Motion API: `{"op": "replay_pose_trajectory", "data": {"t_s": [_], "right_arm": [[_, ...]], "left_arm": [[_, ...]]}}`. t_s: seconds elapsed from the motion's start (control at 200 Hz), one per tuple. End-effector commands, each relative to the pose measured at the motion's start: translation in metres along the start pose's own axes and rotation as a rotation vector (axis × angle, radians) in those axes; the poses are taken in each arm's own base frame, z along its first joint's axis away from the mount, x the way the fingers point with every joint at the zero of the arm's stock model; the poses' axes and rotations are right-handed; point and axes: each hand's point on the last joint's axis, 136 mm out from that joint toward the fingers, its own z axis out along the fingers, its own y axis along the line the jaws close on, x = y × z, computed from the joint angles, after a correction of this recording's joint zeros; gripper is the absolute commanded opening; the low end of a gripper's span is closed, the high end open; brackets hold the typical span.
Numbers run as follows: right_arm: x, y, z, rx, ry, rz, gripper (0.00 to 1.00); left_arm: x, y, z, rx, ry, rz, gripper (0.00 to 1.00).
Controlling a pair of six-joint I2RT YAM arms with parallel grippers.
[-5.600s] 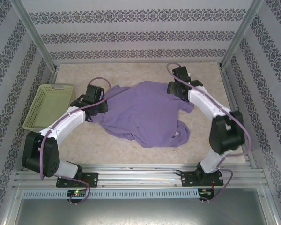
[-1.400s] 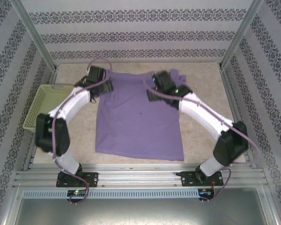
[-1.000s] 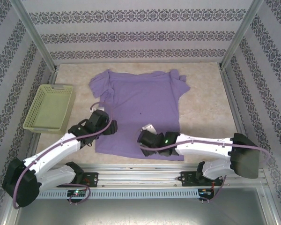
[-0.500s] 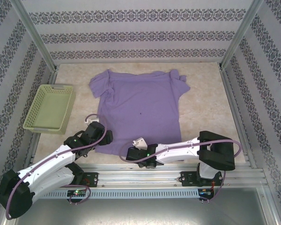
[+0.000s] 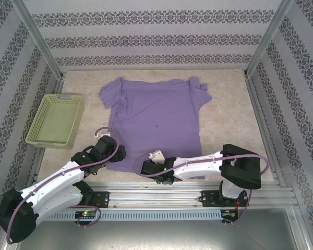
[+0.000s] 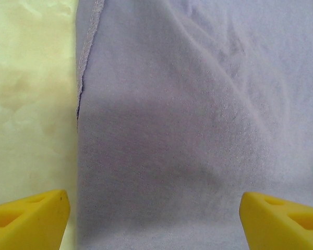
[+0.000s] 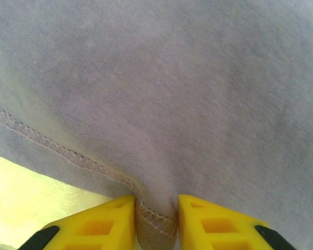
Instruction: Fold the inside-out t-shirt
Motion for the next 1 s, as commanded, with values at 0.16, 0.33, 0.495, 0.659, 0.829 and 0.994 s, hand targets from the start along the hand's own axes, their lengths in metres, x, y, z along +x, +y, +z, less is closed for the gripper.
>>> {"op": "replay_pose_trajectory", "data": {"t_s": [0.16,0.33,0.495,0.659,0.829,0.994], "right_arm": [[-0.01,-0.015,-0.014,0.032,-0.042,0.011,0.29],[-0.009,-0.014,-0.013,0.027,-0.036,0.009,0.24],[-0.01,-0.016,-0.015,0.027,-0.038,0.011,0.16],[-0.015,-0.02,-0.023,0.01,-0.064,0.03,0.03],[-0.027,-0.026,-0.039,-0.03,-0.113,0.063,0.0],[-0.044,-0.032,-0.058,-0.117,-0.182,0.127,0.0]], "left_arm": [[-0.002,-0.006,-0.003,0.014,-0.001,0.037,0.85],[-0.002,-0.008,-0.004,0.022,0.002,0.047,0.85],[-0.001,-0.011,-0.003,0.035,0.008,0.058,0.85],[-0.001,-0.023,-0.005,0.081,0.003,0.092,0.85],[-0.003,-0.053,-0.015,0.189,-0.056,0.186,0.85],[-0.001,-0.107,-0.038,0.363,-0.175,0.379,0.86]]}}
